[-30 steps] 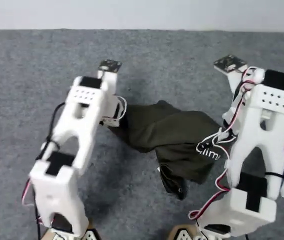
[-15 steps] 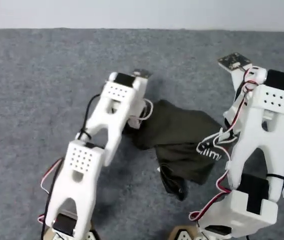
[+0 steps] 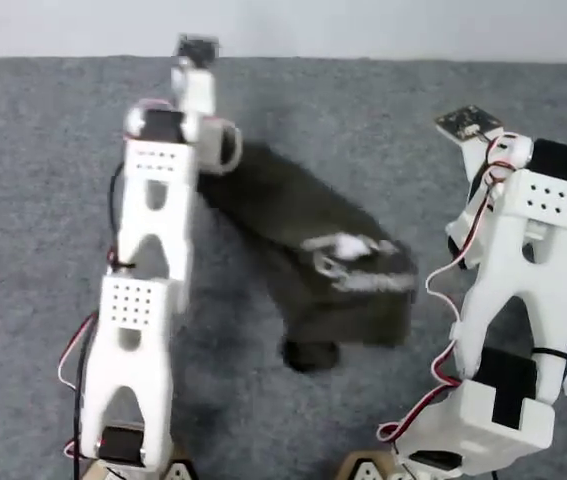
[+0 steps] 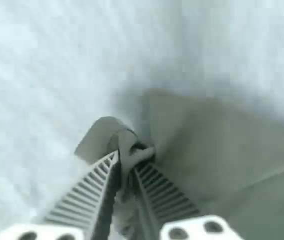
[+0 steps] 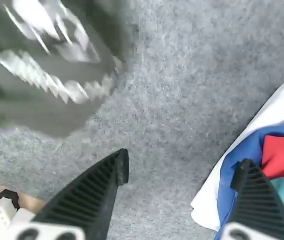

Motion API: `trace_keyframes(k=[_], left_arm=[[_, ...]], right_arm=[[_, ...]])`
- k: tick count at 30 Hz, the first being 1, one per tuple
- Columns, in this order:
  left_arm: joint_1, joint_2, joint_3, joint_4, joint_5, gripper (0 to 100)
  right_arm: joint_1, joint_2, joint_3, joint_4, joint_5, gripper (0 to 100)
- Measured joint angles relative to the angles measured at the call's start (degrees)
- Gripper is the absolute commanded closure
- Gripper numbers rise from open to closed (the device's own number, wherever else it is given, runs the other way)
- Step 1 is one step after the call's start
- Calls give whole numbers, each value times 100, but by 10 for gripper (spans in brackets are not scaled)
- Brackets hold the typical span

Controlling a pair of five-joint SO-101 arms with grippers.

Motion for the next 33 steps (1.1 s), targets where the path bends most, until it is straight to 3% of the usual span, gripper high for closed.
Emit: trace_keyframes(k=[4, 8, 23, 27, 33], left_arm=[[-211, 0, -633, -659, 0, 878], [-220, 0, -897, -730, 0, 836], [-97, -70, -1081, 659, 9, 834], [44, -695, -44, 686, -334, 834], [879, -2585, 3323, 686, -1152, 836]], right_arm=[[0, 0, 0, 0, 0, 663], [0, 0, 0, 0, 0, 663], [0, 0, 809, 0, 0, 663], [0, 0, 809, 0, 0, 663], [0, 0, 809, 0, 0, 663]])
